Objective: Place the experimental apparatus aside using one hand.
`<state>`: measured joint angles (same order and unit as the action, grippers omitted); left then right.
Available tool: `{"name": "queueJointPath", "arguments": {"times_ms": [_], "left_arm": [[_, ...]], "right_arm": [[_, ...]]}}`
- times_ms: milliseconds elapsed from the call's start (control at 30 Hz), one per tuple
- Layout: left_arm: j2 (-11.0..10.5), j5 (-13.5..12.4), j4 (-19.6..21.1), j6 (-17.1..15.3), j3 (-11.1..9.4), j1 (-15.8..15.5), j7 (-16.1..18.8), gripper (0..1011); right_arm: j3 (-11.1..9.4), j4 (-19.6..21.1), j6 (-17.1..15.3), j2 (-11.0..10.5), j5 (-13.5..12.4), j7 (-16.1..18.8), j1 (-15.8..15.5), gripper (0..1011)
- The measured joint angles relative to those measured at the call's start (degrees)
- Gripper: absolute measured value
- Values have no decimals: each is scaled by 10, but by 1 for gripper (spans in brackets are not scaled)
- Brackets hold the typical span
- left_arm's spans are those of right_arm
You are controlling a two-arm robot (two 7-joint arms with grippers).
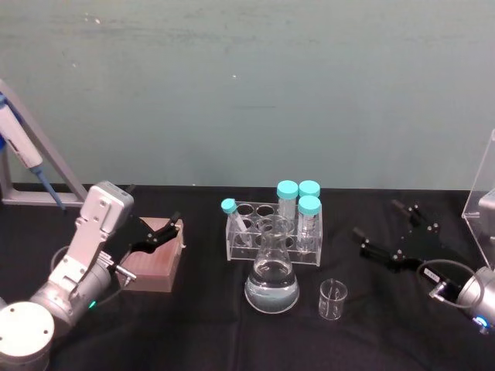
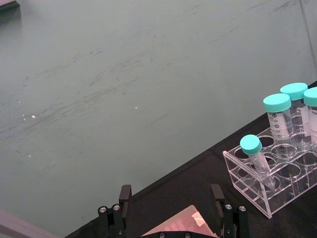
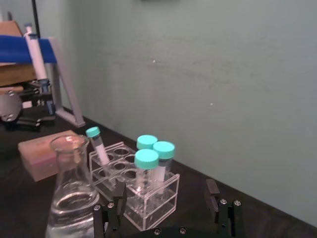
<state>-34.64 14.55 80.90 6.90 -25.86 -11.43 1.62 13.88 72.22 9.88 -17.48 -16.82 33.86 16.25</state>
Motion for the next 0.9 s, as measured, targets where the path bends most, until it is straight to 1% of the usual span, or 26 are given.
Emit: {"name": "queueJointPath", "arguments": {"times_ms": [133, 367, 900], "left_arm": [[0, 0, 0, 0, 0, 0, 0, 1000], [0, 0, 0, 0, 0, 0, 0, 1000], [0, 0, 0, 0, 0, 0, 0, 1000]], "right_arm": [[13, -3, -4, -6, -1, 9, 1, 1000], [45, -14, -11, -23, -1, 42, 11, 1000], [94, -30, 0, -42, 3, 69, 27, 1000]]}}
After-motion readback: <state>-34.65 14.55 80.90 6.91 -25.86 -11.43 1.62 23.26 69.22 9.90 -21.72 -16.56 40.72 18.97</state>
